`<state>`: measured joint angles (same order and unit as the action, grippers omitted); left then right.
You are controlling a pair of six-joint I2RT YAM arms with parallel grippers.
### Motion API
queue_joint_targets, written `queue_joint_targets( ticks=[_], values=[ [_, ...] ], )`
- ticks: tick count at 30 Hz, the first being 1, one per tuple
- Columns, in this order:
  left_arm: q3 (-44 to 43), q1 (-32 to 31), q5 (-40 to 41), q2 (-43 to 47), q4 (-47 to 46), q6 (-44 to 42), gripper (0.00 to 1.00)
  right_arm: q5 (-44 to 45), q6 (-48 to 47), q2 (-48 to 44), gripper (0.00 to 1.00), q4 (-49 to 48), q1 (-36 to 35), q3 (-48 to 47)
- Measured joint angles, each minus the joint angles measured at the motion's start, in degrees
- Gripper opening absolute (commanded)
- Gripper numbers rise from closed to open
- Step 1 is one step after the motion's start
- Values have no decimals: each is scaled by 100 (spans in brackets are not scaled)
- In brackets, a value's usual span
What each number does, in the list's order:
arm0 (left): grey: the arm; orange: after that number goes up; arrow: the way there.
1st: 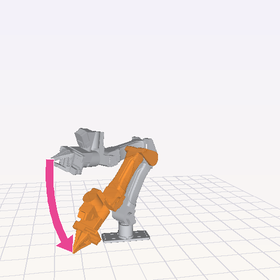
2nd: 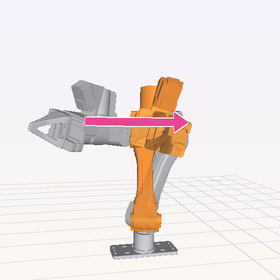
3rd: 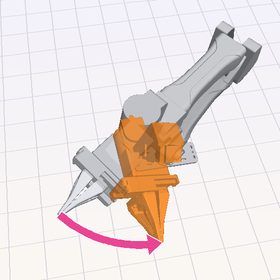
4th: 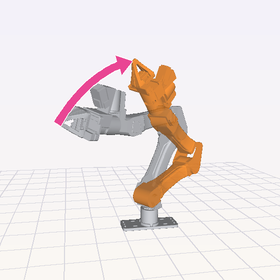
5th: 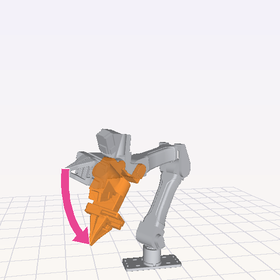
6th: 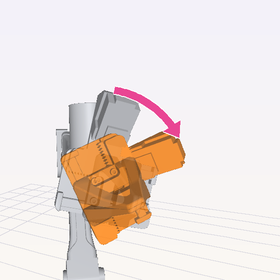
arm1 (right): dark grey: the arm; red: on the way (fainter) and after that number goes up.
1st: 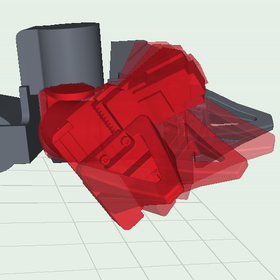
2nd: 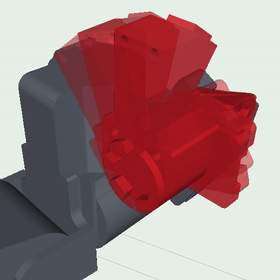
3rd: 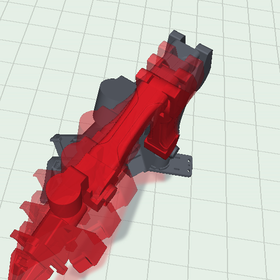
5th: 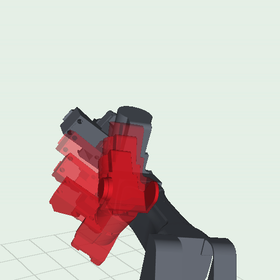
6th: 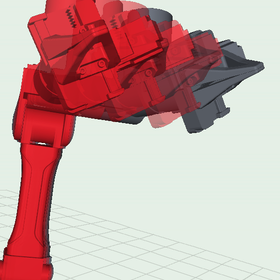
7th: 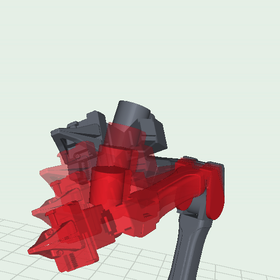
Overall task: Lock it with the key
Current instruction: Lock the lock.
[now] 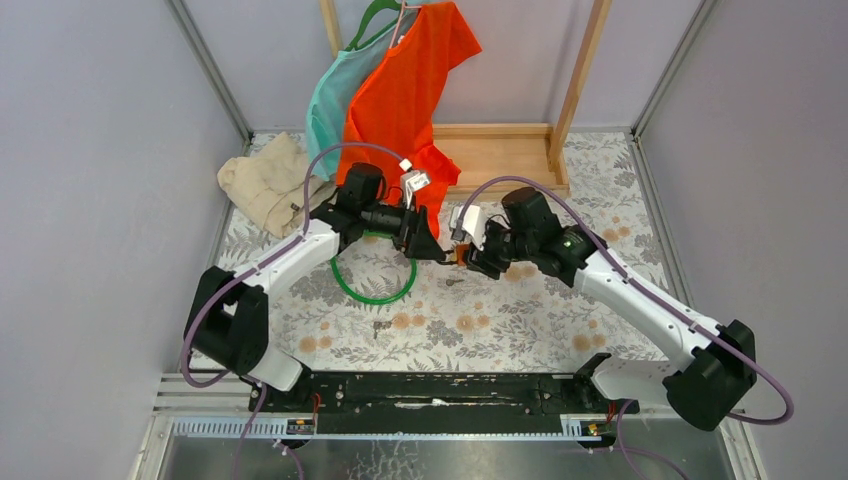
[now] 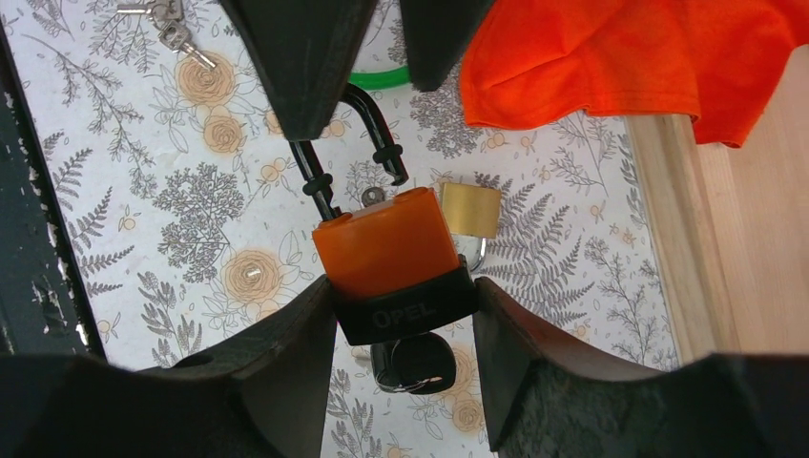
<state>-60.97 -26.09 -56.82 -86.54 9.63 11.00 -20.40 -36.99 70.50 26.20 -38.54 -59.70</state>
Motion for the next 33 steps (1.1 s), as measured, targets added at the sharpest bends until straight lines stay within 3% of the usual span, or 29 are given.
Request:
queue_joint_targets(
  ticks=[33],
  values=[
    [-195,-310,-378,-267,-111,356,17,-28,201,-299,0,-249,188,339]
  ],
)
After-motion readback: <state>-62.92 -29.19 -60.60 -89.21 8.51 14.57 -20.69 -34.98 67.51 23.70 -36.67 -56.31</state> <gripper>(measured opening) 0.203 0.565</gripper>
